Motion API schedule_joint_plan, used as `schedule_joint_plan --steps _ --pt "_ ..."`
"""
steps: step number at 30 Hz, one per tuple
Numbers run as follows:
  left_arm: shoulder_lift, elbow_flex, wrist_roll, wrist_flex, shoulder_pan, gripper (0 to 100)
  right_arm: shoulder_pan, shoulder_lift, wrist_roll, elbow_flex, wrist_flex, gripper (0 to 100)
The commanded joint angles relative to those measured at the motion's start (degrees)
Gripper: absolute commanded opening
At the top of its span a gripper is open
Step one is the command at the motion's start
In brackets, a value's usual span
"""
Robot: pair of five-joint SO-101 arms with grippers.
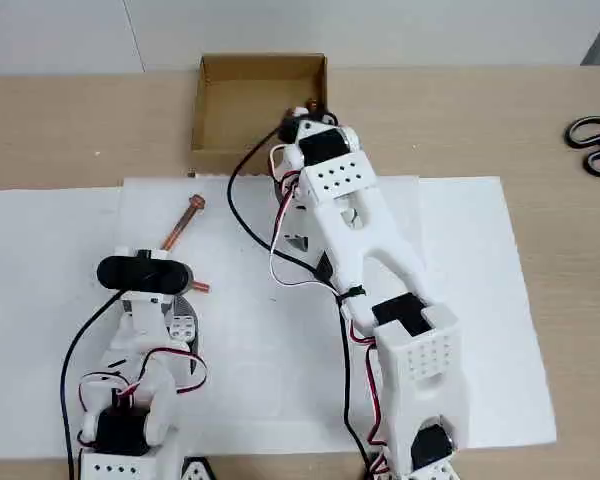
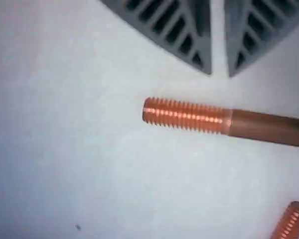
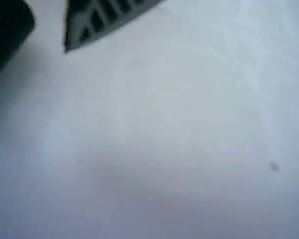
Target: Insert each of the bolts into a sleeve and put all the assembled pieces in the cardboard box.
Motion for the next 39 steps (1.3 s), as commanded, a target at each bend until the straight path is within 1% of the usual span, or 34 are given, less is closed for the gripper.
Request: schedule_joint_plan --steps 1,8,16,39 --pt "-0.6 -0.2 -0.1 -1.3 -0.4 1 0.7 -3.7 -0.9 0.2 0.0 19.1" --pt "-0.6 -0.2 -0.1 -1.3 -0.4 1 0.7 -3.5 -1.0 0.1 0.0 16.5" --pt "-0.6 -0.2 -0.1 -1.3 -0.4 1 0.8 -3.3 -2.4 0.2 -0.1 16.6" --pt "-0.6 -0.2 -0.1 -1.3 -0.4 1 0.5 2.9 -2.5 0.1 -1.6 16.6"
